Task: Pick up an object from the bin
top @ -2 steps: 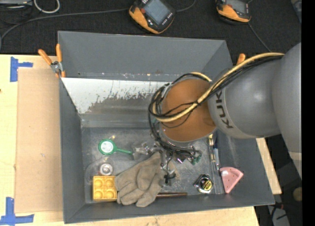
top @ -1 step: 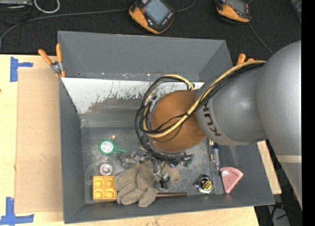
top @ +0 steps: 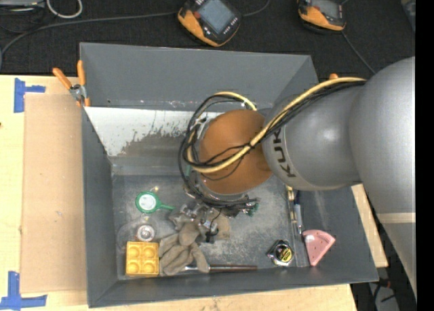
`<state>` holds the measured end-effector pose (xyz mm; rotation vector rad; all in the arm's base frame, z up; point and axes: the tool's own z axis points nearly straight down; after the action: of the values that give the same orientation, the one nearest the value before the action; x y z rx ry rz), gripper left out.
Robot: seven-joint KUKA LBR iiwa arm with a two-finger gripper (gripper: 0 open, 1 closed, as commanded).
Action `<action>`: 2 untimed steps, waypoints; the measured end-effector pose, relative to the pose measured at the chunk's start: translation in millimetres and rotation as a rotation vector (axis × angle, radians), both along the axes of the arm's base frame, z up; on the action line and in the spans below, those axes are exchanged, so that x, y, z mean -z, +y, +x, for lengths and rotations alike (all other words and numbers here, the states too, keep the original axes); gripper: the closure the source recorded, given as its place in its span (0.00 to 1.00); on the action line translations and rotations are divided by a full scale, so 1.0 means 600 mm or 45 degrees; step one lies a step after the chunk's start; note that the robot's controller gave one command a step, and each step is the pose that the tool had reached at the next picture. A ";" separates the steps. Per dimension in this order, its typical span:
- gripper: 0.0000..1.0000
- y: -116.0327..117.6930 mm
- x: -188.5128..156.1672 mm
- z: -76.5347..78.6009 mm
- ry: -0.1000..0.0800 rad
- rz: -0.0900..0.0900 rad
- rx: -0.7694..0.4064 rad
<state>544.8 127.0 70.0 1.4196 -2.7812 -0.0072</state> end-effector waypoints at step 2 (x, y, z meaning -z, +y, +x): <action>1.00 0.001 -0.076 -0.004 0.006 0.001 0.004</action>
Offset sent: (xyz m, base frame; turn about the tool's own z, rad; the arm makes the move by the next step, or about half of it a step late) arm -0.0002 0.0000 0.0886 0.0005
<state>542.6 127.5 115.4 1.4133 -2.7799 -0.0119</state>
